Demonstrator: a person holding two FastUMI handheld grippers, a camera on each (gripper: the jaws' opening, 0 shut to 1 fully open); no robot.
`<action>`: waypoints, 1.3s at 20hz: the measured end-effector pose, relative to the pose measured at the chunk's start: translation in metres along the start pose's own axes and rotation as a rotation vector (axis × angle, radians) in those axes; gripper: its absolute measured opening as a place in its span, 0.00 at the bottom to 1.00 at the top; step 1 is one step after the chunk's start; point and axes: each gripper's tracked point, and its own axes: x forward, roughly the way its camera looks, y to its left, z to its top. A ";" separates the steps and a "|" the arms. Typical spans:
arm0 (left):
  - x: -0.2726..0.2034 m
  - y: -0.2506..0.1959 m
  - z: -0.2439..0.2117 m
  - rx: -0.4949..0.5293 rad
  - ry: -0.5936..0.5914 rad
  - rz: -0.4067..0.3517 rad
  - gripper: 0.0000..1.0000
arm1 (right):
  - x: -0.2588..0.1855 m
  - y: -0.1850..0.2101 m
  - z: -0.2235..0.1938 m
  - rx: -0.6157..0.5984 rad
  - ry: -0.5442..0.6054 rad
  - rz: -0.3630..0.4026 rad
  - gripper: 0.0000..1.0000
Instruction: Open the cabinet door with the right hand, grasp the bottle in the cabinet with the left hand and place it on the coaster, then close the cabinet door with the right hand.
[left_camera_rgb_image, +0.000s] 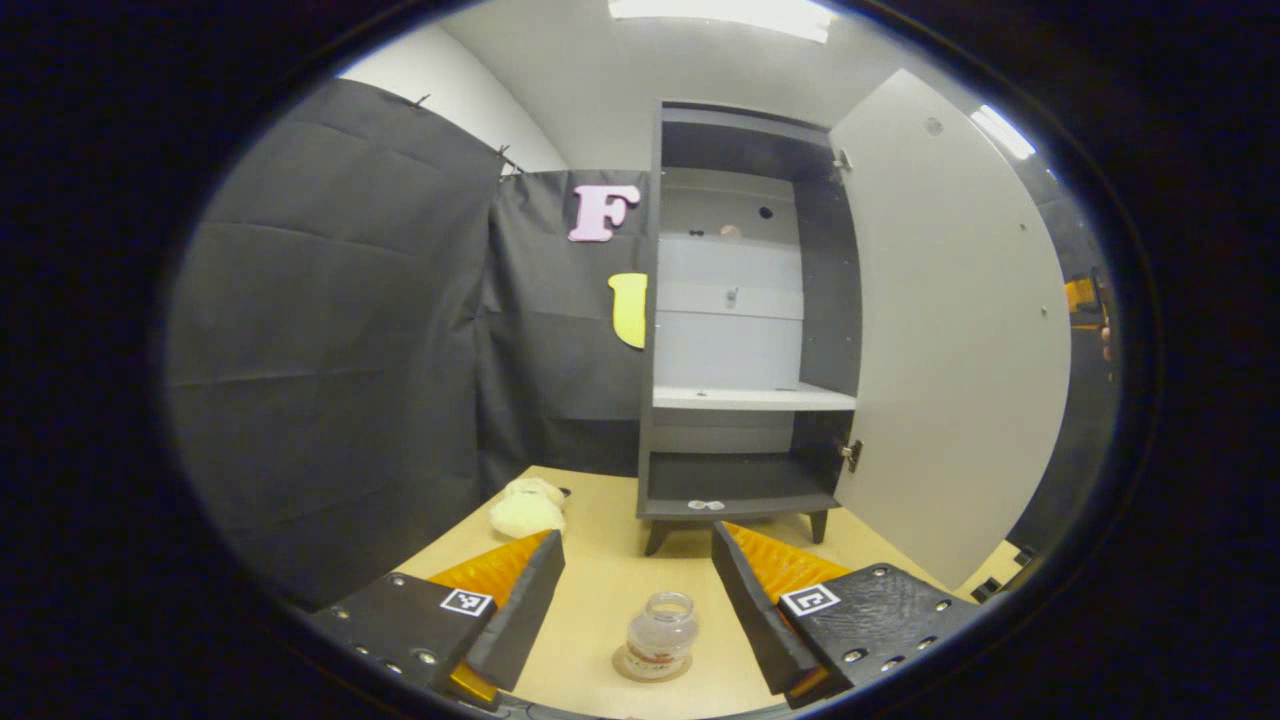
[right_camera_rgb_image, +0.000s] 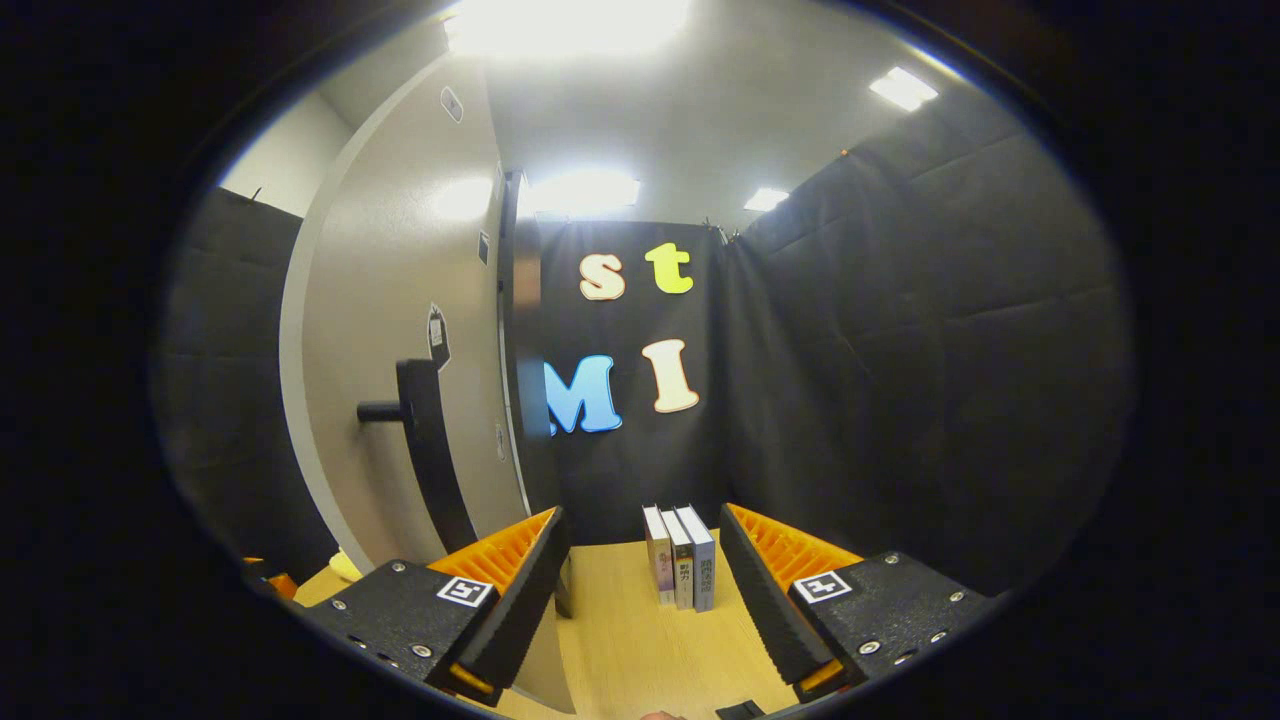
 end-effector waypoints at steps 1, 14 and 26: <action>-0.003 0.011 0.010 -0.004 -0.016 0.014 0.87 | 0.001 0.001 0.002 0.002 -0.003 -0.011 0.93; 0.004 0.070 0.032 0.007 -0.060 -0.008 0.87 | -0.001 0.011 0.010 -0.043 -0.054 -0.083 0.91; 0.006 0.142 0.025 -0.002 -0.059 0.022 0.87 | 0.001 0.083 0.005 -0.010 -0.042 0.057 0.91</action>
